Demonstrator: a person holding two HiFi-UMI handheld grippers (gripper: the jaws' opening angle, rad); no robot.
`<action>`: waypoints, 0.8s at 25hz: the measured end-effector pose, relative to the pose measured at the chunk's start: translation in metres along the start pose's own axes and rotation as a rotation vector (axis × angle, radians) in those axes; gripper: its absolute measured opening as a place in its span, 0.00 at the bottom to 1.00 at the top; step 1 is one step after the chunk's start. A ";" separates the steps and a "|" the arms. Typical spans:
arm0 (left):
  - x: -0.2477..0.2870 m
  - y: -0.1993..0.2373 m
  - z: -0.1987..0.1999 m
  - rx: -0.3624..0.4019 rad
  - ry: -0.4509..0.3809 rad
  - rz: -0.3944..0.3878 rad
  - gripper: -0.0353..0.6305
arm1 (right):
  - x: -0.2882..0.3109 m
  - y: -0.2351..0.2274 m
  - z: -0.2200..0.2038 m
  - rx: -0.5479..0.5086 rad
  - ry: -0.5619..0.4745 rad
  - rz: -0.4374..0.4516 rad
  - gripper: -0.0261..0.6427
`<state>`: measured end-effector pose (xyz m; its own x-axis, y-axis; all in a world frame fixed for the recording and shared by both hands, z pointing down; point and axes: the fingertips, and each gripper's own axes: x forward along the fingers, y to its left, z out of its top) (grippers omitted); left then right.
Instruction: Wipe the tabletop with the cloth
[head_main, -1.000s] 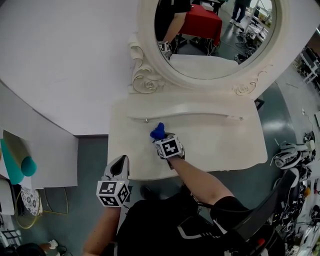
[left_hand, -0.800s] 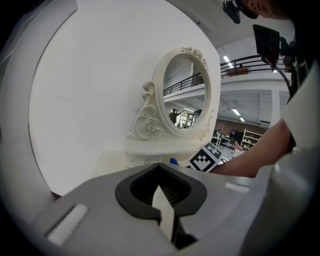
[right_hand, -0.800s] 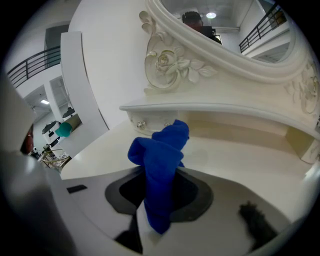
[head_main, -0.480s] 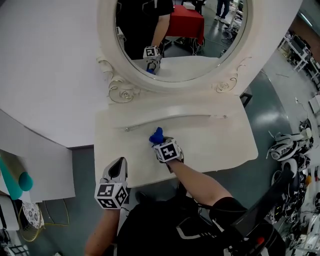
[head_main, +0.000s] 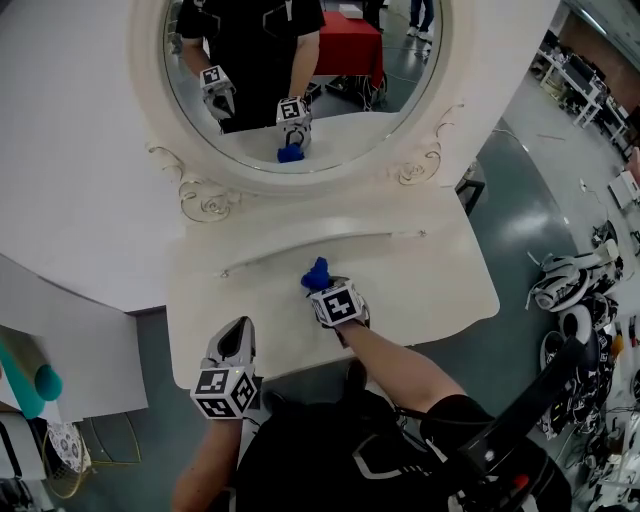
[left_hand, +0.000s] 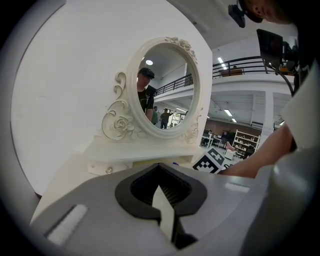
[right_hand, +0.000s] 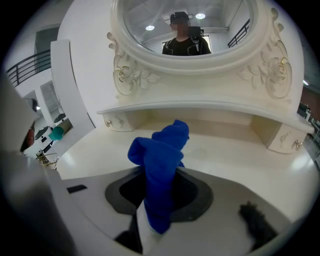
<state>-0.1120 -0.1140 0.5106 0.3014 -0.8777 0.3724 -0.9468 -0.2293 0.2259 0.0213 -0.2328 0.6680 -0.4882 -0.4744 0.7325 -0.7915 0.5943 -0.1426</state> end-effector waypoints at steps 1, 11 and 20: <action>0.004 -0.004 0.001 0.003 0.002 -0.003 0.07 | -0.002 -0.006 -0.001 0.004 -0.002 -0.003 0.22; 0.041 -0.048 0.004 0.029 0.018 -0.047 0.07 | -0.022 -0.062 -0.014 0.040 -0.013 -0.024 0.22; 0.073 -0.095 0.006 0.055 0.027 -0.096 0.07 | -0.047 -0.120 -0.027 0.085 -0.032 -0.070 0.22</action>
<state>-0.0011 -0.1585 0.5107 0.3932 -0.8390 0.3760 -0.9180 -0.3353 0.2120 0.1493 -0.2643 0.6684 -0.4408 -0.5346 0.7210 -0.8519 0.5021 -0.1485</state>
